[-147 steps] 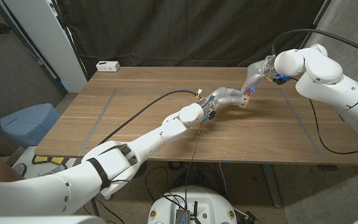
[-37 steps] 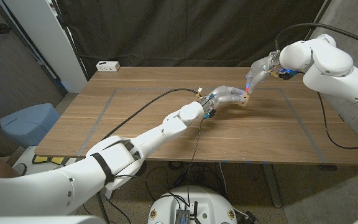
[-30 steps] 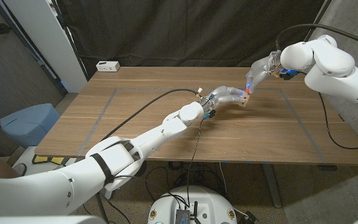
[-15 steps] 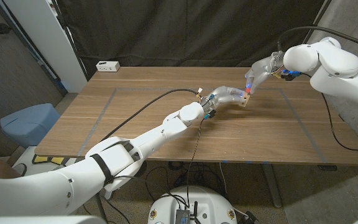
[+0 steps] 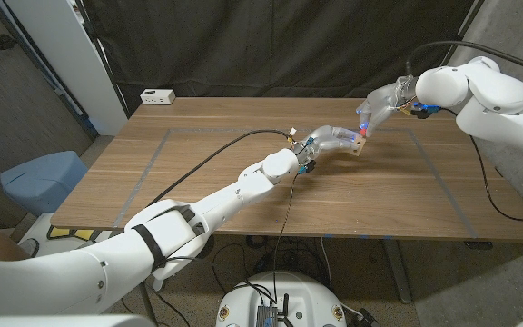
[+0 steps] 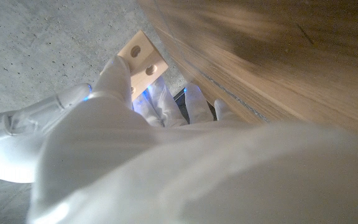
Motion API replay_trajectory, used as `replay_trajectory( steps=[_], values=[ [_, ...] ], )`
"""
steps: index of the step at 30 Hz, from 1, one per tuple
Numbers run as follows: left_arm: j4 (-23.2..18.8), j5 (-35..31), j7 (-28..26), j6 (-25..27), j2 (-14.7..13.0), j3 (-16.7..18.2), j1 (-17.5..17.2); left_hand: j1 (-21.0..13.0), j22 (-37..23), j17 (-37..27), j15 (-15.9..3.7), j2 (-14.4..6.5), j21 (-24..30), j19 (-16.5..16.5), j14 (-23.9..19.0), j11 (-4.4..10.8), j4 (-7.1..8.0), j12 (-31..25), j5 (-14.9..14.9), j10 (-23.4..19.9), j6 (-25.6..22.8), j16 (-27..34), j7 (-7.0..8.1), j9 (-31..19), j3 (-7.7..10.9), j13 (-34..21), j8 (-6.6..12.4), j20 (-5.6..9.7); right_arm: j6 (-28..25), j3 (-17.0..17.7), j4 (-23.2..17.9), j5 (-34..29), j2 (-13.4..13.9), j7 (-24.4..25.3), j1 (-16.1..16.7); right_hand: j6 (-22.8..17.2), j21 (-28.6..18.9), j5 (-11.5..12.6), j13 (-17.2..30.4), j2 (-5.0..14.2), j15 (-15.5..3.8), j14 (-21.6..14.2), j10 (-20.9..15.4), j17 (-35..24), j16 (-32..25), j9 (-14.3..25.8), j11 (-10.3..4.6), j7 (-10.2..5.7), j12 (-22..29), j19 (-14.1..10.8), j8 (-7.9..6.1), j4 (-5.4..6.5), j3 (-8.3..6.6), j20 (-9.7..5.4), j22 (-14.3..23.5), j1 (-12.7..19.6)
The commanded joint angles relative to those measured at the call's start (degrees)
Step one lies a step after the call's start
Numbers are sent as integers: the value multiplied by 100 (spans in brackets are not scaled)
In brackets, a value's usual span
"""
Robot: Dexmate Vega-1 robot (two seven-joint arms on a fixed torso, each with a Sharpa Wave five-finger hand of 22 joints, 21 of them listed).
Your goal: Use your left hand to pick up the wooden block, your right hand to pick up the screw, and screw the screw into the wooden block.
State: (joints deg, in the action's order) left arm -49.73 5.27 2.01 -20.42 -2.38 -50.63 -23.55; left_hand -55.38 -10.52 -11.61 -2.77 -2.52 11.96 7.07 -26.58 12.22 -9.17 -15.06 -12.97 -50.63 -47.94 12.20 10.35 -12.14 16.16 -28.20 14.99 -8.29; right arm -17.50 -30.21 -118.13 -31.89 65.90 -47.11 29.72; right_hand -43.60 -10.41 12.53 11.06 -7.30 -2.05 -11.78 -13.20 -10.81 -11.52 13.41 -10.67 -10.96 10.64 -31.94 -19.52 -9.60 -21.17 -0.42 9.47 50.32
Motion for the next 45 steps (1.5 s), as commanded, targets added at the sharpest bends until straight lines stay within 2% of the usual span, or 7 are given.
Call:
replay_trajectory(
  steps=[1,14,28,45],
  values=[
    [9,-3,11,-2,2,-5,7,68,-10,-6,-273,-158,-11,-23,-67,6,56,-42,-49,-63,-503,-4,-129,-9,79,-536,29,-15,86,47,54,85,-2,148,66,-80,-44,21,7,12,-419,-72,-77,-31,-22,23,0,-1,61,-39,-54,-1,-52,-61,13,80],
    [-7,-8,4,17,-4,-5,4,71,-10,-5,-277,-159,-10,-22,-66,5,57,-42,-49,-65,-501,-7,-122,-9,82,-536,25,-13,108,65,79,165,4,242,103,-260,-53,17,7,36,-465,-115,-179,-44,-38,68,-50,42,77,-92,-173,23,-86,-157,12,135],
    [-32,-9,-4,38,-6,-9,-10,79,-10,-6,-281,-164,-10,-22,-66,4,62,-43,-48,-70,-501,-6,-129,-9,82,-536,21,-14,68,78,86,238,24,288,135,-465,-62,-4,6,149,-491,-184,-316,-56,-71,121,6,118,95,-162,-315,60,-112,-305,11,194],
    [-115,-15,-9,90,-26,-18,-47,84,-10,-3,-285,-167,-9,-20,-71,5,63,-42,-51,-68,-503,-10,-130,-9,91,-537,17,-10,-88,103,-1,295,101,299,205,-621,-67,-31,4,154,-494,-271,-417,-62,-89,164,32,183,99,-230,-428,61,-132,-407,8,225]
  ],
)
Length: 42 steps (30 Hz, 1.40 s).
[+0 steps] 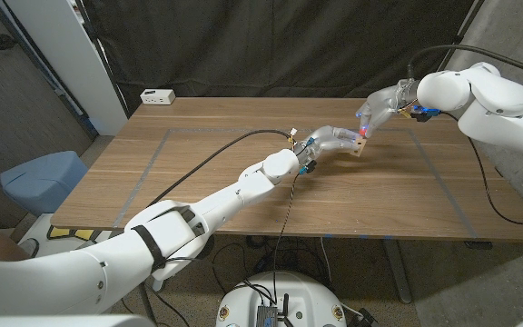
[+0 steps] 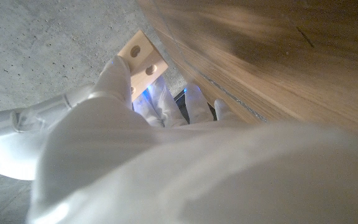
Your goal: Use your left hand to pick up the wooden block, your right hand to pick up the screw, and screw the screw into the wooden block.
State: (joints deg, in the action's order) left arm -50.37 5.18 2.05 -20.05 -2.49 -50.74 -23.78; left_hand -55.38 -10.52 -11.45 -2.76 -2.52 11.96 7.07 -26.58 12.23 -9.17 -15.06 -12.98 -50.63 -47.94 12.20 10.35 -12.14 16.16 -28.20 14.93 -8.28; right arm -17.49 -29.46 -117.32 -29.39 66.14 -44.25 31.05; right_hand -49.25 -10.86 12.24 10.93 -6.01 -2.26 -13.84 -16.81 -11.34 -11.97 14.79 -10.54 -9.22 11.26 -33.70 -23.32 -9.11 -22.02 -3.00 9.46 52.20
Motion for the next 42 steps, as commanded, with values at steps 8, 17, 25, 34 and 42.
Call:
replay_trajectory(
  steps=[8,17,25,34,42],
  values=[
    [-106,-4,-22,88,-30,-5,-46,85,-10,-17,-274,-168,-8,-20,-75,3,62,-42,-51,-73,-512,-10,-134,-10,95,-535,25,-10,-178,-5,-104,38,70,-65,40,-131,-21,-20,18,41,-482,-121,-134,-19,-59,44,67,49,45,-88,-100,61,-38,-172,9,-38],
    [-120,-9,-16,92,-37,-9,-46,80,-10,-17,-281,-172,-8,-17,-69,3,58,-39,-52,-65,-506,-14,-130,-10,102,-537,20,-12,-215,2,-152,75,94,-60,59,-168,-21,-41,17,29,-456,-164,-188,-22,-65,15,94,91,46,-118,-105,96,-16,-165,9,-125],
    [-150,-13,-10,103,-45,-14,-54,94,-10,-19,-269,-171,-8,-18,-75,3,65,-40,-51,-69,-508,-11,-135,-10,98,-536,19,-11,-300,-25,-218,15,124,-120,58,-45,-13,-51,17,14,-449,-172,-156,-22,-56,-12,101,97,16,-124,-43,102,-10,-162,9,-166],
    [-189,-20,-23,128,-58,-16,-71,96,-10,-18,-268,-171,-7,-17,-78,3,64,-38,-52,-62,-504,-12,-127,-10,101,-537,15,-13,-382,-94,-266,-121,129,-310,-10,486,34,-49,21,-41,-392,7,149,-13,38,-83,116,-52,-96,-6,205,52,-43,-33,10,-146],
    [-160,-26,-26,99,-46,-19,-60,89,-10,-19,-269,-171,-8,-18,-69,3,59,-39,-52,-64,-504,-13,-136,-10,103,-539,14,-14,-379,-55,-314,-154,181,-345,12,813,48,-38,24,-104,-343,133,367,-8,79,-86,97,-171,-123,78,333,32,-48,87,11,-149]
  ],
)
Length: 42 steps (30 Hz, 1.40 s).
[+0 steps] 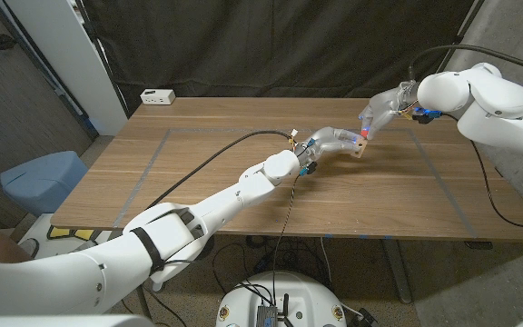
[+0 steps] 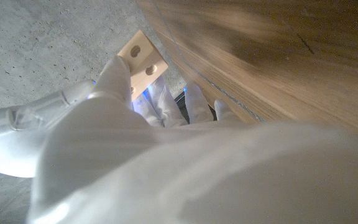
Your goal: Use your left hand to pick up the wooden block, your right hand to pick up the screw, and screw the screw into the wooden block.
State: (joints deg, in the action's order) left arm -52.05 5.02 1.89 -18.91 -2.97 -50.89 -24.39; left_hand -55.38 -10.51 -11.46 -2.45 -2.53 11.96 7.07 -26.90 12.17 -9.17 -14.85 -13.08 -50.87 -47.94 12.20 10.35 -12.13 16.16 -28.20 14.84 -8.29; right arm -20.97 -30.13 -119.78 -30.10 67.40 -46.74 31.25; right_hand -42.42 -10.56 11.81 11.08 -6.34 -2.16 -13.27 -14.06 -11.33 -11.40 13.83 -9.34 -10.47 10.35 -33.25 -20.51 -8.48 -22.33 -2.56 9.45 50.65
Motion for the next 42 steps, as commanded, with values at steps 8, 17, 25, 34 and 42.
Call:
replay_trajectory(
  steps=[8,17,25,34,42],
  values=[
    [-6,-20,-3,-6,-6,-10,6,85,-10,-19,-305,-172,-8,-19,-35,8,56,-59,-42,-40,-504,-12,-131,-10,104,-539,21,-11,72,94,-142,-135,145,-9,69,410,24,21,13,-107,-339,198,264,-13,39,35,-41,-175,-27,131,140,-39,-26,224,16,1],
    [-46,-22,-5,8,-20,-11,-16,94,-10,-21,-302,-174,-8,-19,-37,8,61,-57,-42,-36,-504,-10,-135,-10,101,-539,19,-13,305,201,-154,-46,207,61,133,580,32,38,15,-180,-326,299,399,-9,54,46,-63,-208,-31,221,194,-90,-39,340,18,78],
    [-121,-40,-26,36,-46,-12,-37,90,-10,-20,-308,-171,-8,-18,-35,8,57,-58,-42,-40,-503,-11,-136,-10,103,-538,17,-11,547,253,-100,-17,207,150,158,674,32,55,16,-230,-334,337,469,-6,50,53,-104,-213,-22,272,220,-123,-48,376,19,151],
    [-148,-42,-26,36,-53,-13,-50,101,-10,-18,-299,-161,-8,-19,-42,9,60,-61,-41,-50,-507,-11,-123,-11,99,-538,16,-8,829,293,12,37,189,239,155,608,28,74,16,-222,-374,340,452,-9,33,68,-151,-212,7,309,176,-127,-72,379,20,218],
    [-155,-51,-27,37,-53,-17,-47,101,-10,-19,-296,-157,-8,-19,-40,9,57,-58,-40,-46,-509,-11,-128,-10,100,-537,15,-8,940,341,85,104,177,306,184,432,-11,87,16,-234,-442,267,361,-15,-16,107,-173,-208,55,258,63,-109,-76,241,21,263]
  ],
)
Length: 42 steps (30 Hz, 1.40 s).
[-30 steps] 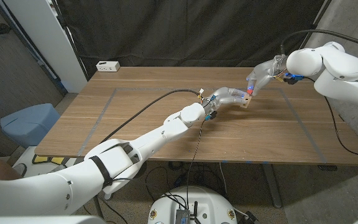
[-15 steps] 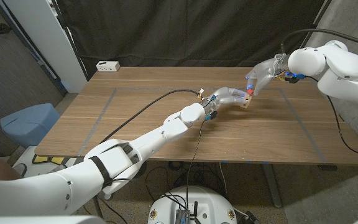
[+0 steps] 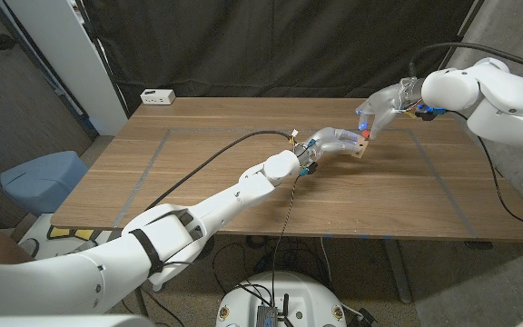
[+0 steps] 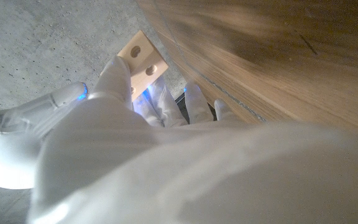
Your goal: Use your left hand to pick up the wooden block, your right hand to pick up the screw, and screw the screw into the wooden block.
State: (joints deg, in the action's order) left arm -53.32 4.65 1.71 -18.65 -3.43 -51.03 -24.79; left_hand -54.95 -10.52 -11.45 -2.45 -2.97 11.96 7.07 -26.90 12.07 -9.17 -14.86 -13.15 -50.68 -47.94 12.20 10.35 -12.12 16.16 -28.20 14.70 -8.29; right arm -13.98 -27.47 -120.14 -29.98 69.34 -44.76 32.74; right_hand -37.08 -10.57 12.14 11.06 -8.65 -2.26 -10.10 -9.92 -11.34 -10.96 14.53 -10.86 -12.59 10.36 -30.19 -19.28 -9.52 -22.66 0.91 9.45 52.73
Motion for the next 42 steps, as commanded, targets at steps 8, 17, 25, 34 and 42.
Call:
replay_trajectory(
  steps=[8,17,25,34,42],
  values=[
    [-21,-13,4,12,-2,-8,-5,59,-10,-19,-312,-106,-8,-19,-44,18,55,-56,-32,-60,-526,-11,-118,-11,99,-537,34,-4,330,111,202,167,-8,199,87,-190,-24,59,18,-10,-445,-120,-126,-19,-92,75,-6,5,78,-87,-139,6,-42,-318,18,90],
    [-35,-19,6,37,-4,-14,-4,61,-10,-25,-298,-119,-8,-19,-40,18,61,-56,-31,-61,-521,-8,-127,-11,99,-537,30,-9,403,116,292,226,-28,275,99,-362,-34,58,17,15,-463,-186,-229,-28,-117,120,-21,12,102,-133,-263,20,-51,-428,16,128],
    [-3,-5,19,42,13,-14,4,62,-10,-23,-293,-118,-8,-19,-36,18,60,-59,-31,-69,-523,-11,-134,-11,101,-538,29,-4,401,87,358,227,-59,287,82,-434,-40,60,17,40,-486,-215,-270,-34,-126,147,-26,13,105,-165,-323,23,-65,-484,15,164],
    [104,6,44,-8,52,-17,47,69,-10,-22,-303,-113,-8,-19,-41,18,61,-59,-31,-67,-526,-11,-133,-11,100,-539,29,0,398,100,429,345,-77,322,82,-545,-56,51,16,96,-527,-298,-393,-50,-153,201,21,103,124,-260,-438,38,-92,-670,11,215],
    [134,8,51,-11,64,-20,61,68,-10,-22,-301,-116,-8,-19,-44,17,60,-59,-31,-71,-524,-10,-131,-11,103,-538,27,0,365,106,417,396,-49,371,111,-695,-64,38,15,110,-567,-364,-482,-56,-164,242,45,208,133,-353,-558,29,-109,-816,5,274]
  ],
)
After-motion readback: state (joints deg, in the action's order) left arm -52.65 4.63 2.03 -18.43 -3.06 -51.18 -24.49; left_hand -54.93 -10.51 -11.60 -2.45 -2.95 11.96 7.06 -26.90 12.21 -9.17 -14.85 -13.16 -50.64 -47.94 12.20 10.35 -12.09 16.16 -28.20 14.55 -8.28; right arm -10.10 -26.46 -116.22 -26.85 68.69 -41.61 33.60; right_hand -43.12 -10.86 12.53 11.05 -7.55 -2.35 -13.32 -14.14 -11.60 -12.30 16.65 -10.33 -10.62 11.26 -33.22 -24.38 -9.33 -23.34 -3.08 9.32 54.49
